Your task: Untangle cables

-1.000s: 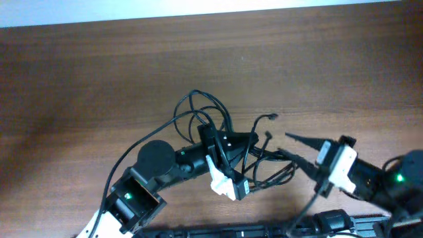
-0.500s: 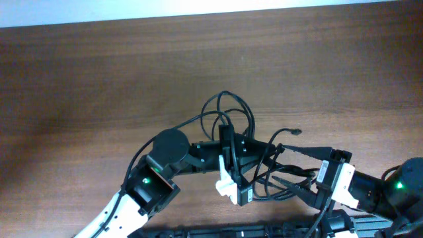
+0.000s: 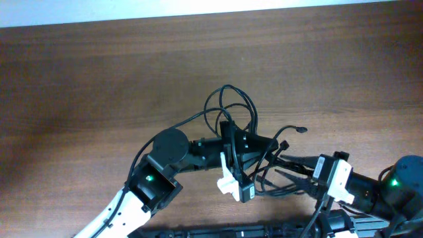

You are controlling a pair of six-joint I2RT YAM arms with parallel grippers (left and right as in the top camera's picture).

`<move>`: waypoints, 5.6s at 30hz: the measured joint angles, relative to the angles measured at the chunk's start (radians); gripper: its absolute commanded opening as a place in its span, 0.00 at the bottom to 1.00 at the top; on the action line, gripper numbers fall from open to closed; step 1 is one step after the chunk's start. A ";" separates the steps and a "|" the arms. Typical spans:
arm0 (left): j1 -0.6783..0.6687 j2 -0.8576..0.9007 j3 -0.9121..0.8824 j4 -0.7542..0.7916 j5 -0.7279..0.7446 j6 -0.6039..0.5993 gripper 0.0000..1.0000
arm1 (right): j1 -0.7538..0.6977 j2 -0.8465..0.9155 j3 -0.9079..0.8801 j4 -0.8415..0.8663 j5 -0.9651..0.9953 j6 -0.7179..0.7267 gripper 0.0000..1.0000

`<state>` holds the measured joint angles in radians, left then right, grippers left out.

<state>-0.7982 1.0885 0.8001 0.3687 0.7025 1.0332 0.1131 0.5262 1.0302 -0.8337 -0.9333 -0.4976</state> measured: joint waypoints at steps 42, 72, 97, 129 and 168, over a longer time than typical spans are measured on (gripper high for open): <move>0.001 0.082 0.055 -0.104 -0.009 -0.114 0.00 | 0.060 0.048 -0.031 0.254 0.410 0.110 0.04; -0.021 -0.207 0.015 -0.806 -0.651 -0.082 0.00 | 0.010 0.057 -0.027 0.283 1.118 0.394 0.23; -0.019 -0.216 -0.005 0.050 -0.406 -0.075 0.00 | 0.010 0.298 -0.016 0.048 0.702 0.358 0.87; -0.018 -0.078 -0.006 0.269 -0.305 -0.225 0.00 | 0.005 0.527 -0.014 0.124 0.067 0.232 0.99; 1.024 -0.254 0.014 -0.875 -0.906 -0.979 0.99 | 0.114 0.738 -0.013 0.292 0.198 0.591 0.99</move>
<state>0.2256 0.8349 0.8143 -0.5064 -0.2039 0.0544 0.2268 1.2640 1.0176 -0.5415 -0.7357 0.0937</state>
